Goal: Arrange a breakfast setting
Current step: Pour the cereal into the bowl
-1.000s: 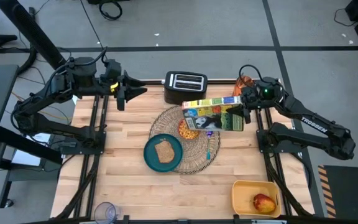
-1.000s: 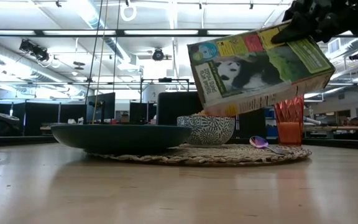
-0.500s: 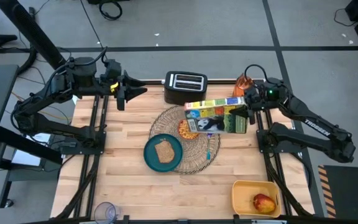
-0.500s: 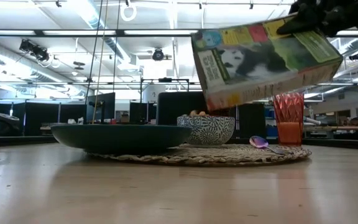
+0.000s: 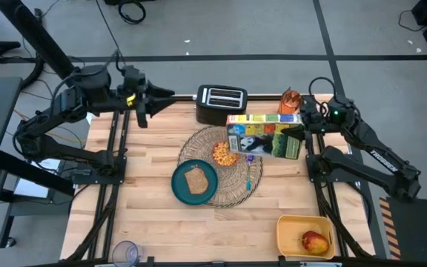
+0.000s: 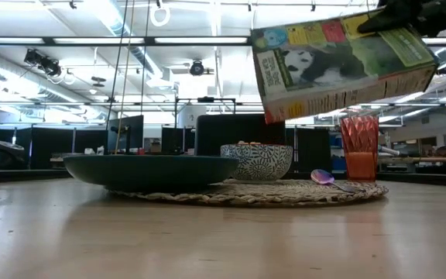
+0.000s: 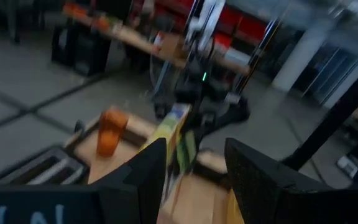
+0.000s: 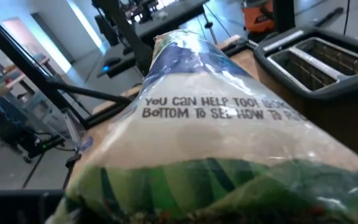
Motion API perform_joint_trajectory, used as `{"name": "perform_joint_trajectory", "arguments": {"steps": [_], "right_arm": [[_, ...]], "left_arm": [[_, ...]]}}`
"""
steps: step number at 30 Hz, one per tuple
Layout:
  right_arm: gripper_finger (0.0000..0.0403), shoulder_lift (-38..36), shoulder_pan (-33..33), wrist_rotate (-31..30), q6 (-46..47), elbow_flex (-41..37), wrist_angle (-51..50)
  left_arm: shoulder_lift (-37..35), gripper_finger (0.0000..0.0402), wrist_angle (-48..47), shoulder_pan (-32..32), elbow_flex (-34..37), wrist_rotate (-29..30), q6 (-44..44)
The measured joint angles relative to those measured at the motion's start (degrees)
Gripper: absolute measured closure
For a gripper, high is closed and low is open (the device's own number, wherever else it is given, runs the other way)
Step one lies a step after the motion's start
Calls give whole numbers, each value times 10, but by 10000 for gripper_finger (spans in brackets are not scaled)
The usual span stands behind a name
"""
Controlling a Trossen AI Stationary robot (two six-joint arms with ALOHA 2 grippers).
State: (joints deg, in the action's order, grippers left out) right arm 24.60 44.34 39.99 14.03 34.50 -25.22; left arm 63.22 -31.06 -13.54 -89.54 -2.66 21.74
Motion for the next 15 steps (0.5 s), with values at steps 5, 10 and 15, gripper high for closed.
{"name": "perform_joint_trajectory", "arguments": {"steps": [5,10,15], "right_arm": [[229,-21,0,0,25,0,18],[229,-31,0,1,54,0,65],[230,-33,0,-4,87,0,137]], "left_arm": [[2,230,91,0,0,0,-17],[1,230,157,0,0,0,-33],[0,230,159,0,0,0,-47]]}}
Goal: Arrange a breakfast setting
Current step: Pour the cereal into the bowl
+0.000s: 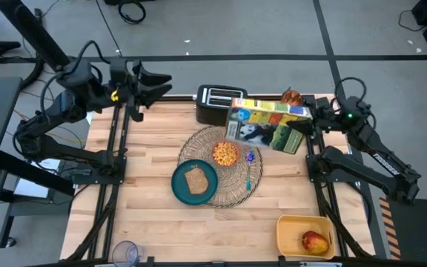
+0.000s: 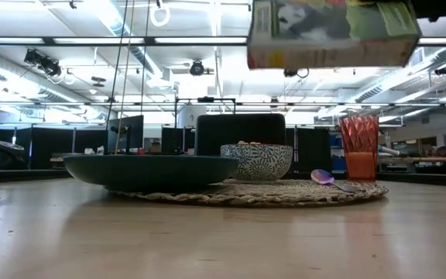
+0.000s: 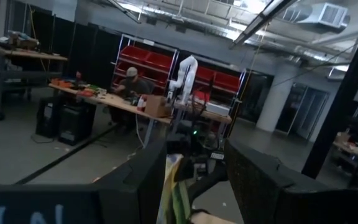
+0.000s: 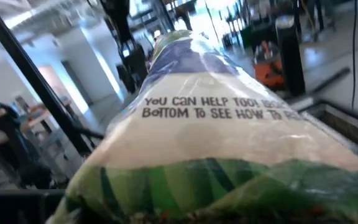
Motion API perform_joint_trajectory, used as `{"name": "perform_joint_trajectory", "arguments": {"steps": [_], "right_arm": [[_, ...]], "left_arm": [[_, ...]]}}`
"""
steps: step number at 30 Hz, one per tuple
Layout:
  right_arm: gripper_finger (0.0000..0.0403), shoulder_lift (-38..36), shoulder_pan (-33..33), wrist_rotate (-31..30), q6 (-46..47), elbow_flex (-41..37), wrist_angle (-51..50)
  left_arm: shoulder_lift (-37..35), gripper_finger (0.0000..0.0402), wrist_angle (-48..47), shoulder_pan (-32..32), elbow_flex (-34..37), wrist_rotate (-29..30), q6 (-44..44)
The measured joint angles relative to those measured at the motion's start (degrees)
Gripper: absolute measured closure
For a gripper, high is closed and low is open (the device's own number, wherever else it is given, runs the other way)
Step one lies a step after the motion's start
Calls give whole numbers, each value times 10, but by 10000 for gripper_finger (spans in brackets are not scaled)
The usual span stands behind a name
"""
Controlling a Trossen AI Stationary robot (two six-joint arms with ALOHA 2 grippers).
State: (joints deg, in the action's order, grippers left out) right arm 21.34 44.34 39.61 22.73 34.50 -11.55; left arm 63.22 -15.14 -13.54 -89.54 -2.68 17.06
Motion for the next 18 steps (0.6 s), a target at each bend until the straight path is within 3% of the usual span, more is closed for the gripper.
{"name": "perform_joint_trajectory", "arguments": {"steps": [14,18], "right_arm": [[232,0,0,-49,101,0,263],[232,6,0,-87,109,0,367]], "left_arm": [[-31,230,-7,-33,-1,21,-79],[-33,230,-40,-44,-1,21,-87]]}}
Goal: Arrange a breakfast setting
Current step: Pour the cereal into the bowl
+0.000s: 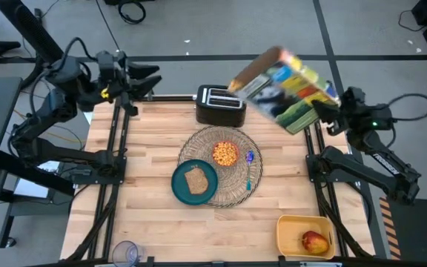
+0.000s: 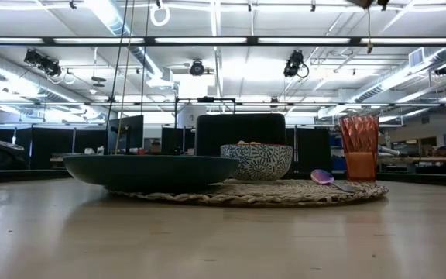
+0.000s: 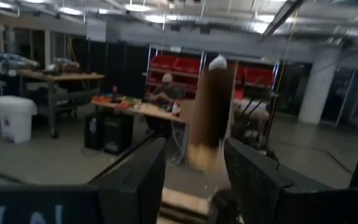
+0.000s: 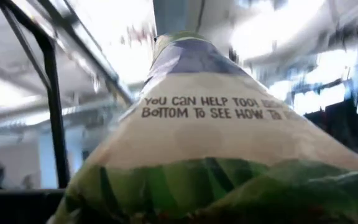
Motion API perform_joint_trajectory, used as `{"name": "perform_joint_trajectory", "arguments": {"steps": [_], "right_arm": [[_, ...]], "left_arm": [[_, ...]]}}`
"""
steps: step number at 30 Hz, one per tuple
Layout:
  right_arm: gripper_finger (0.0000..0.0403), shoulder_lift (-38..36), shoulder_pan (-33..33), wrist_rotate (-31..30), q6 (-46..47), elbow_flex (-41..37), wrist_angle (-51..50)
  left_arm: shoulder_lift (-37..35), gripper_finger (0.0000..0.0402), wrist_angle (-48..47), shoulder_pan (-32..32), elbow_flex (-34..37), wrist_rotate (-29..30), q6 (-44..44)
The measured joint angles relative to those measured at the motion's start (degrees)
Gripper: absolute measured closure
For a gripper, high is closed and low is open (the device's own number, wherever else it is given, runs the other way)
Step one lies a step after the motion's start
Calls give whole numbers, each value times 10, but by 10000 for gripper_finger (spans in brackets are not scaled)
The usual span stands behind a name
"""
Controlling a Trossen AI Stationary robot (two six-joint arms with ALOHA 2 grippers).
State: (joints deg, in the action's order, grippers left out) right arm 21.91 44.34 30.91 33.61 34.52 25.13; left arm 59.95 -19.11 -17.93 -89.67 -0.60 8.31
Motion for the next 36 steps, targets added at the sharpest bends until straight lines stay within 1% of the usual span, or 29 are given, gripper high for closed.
{"name": "perform_joint_trajectory", "arguments": {"steps": [4,10,12,15,17,20,25,28,30,34,36], "right_arm": [[232,18,-2,-43,0,0,111],[232,78,-26,-109,8,1,371],[232,101,-35,-124,13,1,432],[232,139,-49,-137,22,1,486],[232,160,-59,-137,26,1,499],[232,187,-71,-134,27,1,499],[232,220,-91,-130,23,0,500],[232,241,-103,-128,18,0,502],[232,255,-111,-128,12,0,498],[232,283,-129,-128,-3,0,501],[232,296,-137,-131,-10,0,504]], "left_arm": [[17,230,-7,2,0,0,3],[85,230,3,27,0,0,13],[117,230,30,37,0,-1,10],[167,227,80,48,1,-2,9],[198,218,118,53,1,-2,10],[237,195,182,57,1,-9,16],[281,142,294,68,1,-28,39],[304,119,372,75,1,-48,49],[318,111,413,80,1,-48,52],[346,109,487,82,1,-47,85],[356,108,509,82,1,-34,95]]}}
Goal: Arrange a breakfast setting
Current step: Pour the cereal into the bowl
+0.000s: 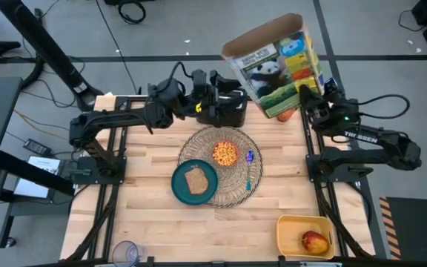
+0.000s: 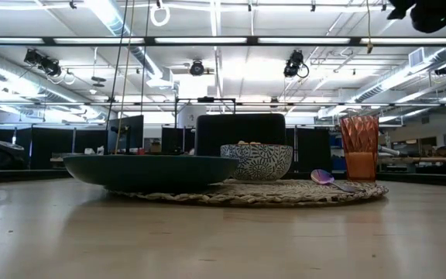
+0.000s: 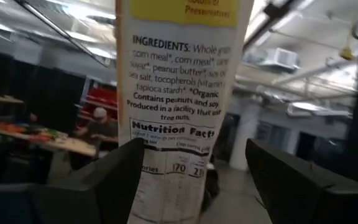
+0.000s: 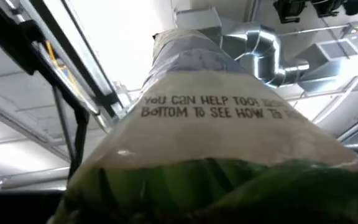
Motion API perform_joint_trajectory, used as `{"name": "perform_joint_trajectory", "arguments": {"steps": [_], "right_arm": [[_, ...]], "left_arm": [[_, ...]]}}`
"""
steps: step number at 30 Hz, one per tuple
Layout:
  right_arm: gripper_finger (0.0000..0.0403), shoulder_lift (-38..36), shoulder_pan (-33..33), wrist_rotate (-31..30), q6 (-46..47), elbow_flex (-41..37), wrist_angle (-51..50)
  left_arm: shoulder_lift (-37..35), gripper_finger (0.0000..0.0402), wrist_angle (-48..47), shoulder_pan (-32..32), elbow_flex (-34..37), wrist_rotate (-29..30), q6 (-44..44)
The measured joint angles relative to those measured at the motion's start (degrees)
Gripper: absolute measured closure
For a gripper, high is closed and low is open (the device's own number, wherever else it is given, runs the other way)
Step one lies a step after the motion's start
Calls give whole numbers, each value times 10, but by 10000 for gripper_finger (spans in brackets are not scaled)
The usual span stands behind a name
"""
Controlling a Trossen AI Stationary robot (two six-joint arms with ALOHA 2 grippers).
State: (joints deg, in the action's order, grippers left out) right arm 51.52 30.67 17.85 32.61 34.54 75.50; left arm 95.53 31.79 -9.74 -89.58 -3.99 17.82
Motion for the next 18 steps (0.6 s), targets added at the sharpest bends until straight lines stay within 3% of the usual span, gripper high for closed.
{"name": "perform_joint_trajectory", "arguments": {"steps": [4,18], "right_arm": [[232,18,-12,-4,-5,0,17],[232,13,-18,7,9,0,0]], "left_arm": [[9,108,2,-2,0,56,3],[10,108,-1,-6,0,94,-34]]}}
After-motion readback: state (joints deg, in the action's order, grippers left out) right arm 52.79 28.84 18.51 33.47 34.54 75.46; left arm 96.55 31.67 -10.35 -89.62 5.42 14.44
